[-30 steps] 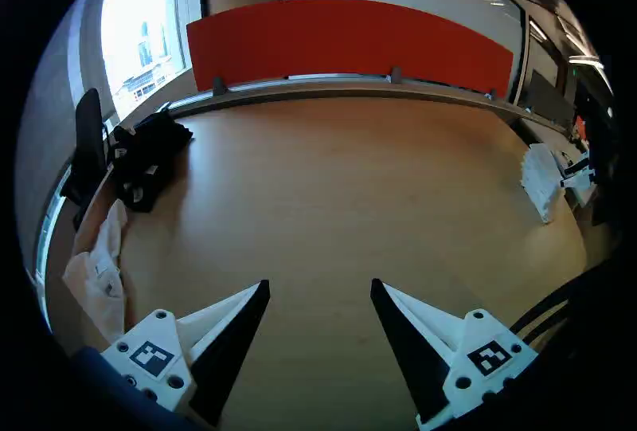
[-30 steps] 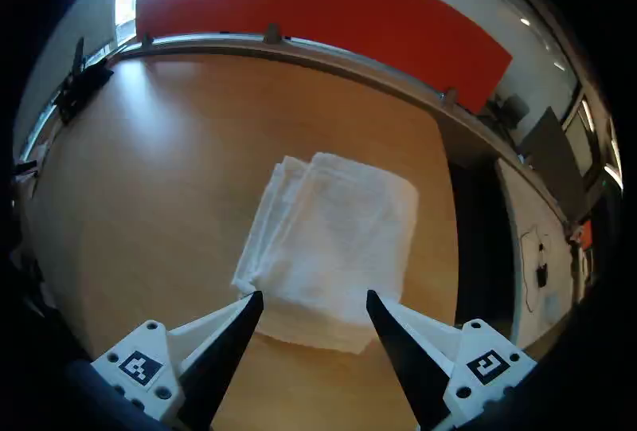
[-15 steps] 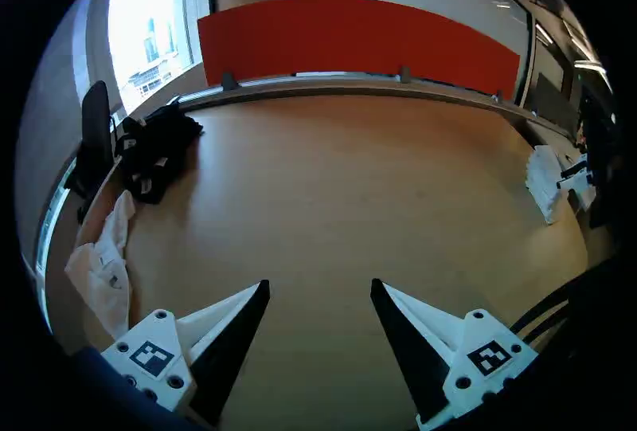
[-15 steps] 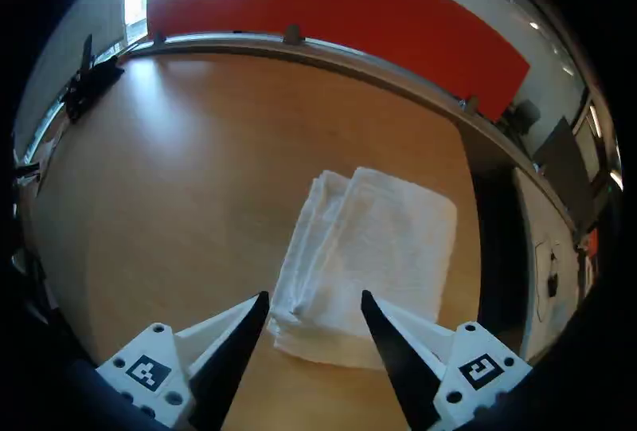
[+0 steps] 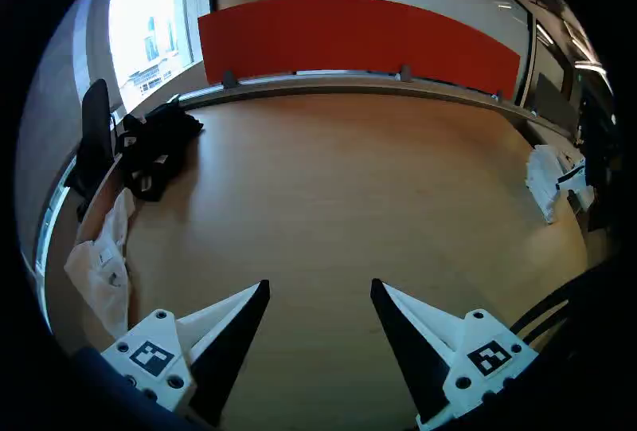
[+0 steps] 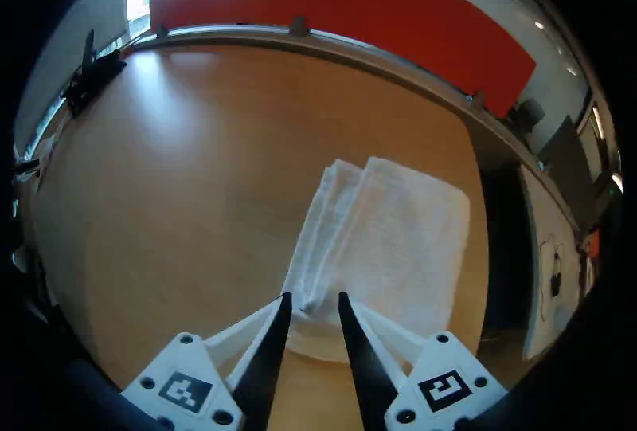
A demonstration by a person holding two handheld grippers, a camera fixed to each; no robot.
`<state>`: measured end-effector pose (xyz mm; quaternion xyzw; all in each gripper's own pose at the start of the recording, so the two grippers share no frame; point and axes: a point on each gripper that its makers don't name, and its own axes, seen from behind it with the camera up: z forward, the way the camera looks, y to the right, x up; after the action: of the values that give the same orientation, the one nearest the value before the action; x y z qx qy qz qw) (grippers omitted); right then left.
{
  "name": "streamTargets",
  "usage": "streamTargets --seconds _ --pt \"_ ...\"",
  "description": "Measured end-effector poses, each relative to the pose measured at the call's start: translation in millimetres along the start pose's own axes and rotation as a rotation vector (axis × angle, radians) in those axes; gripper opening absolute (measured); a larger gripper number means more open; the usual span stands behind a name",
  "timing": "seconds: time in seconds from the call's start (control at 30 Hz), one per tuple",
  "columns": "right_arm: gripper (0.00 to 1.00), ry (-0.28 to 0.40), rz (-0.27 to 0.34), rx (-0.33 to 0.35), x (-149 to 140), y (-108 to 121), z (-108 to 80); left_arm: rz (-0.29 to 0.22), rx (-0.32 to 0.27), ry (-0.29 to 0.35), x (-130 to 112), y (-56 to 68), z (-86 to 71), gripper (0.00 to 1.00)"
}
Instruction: Fold towel
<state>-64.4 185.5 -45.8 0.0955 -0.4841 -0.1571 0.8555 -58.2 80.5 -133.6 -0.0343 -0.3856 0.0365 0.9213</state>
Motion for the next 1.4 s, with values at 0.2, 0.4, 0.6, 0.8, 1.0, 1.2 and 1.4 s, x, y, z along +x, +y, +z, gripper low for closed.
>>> streamTargets --seconds 0.2,0.4,0.6,0.8,1.0,1.2,1.4 --pt "0.23 0.000 0.018 0.013 0.6 -3.4 0.9 0.000 0.002 0.002 -0.2 -0.8 -0.3 0.94" --pt "0.09 0.004 0.035 0.021 2.5 -3.6 1.1 -0.002 0.001 0.000 -1.5 -0.2 -0.7 0.94" --pt "0.08 0.012 0.040 0.031 4.7 -4.1 -1.1 -0.001 0.001 0.001 -1.3 0.1 -0.4 0.94" --pt "0.08 0.010 0.017 0.058 3.3 -10.1 -4.5 -0.001 0.000 0.002 -0.5 0.7 -0.5 0.94" --pt "0.08 0.001 -0.002 0.073 0.6 -12.7 -7.7 0.002 -0.001 0.003 -0.9 0.8 -1.2 0.94" --pt "0.08 -0.004 -0.009 0.078 -1.9 -12.0 -10.3 0.001 0.000 0.003 -0.4 -0.2 -1.6 0.94" --pt "0.20 0.001 -0.006 0.066 -0.8 -10.1 -10.8 0.003 -0.001 0.003 0.1 0.3 -1.4 0.94"
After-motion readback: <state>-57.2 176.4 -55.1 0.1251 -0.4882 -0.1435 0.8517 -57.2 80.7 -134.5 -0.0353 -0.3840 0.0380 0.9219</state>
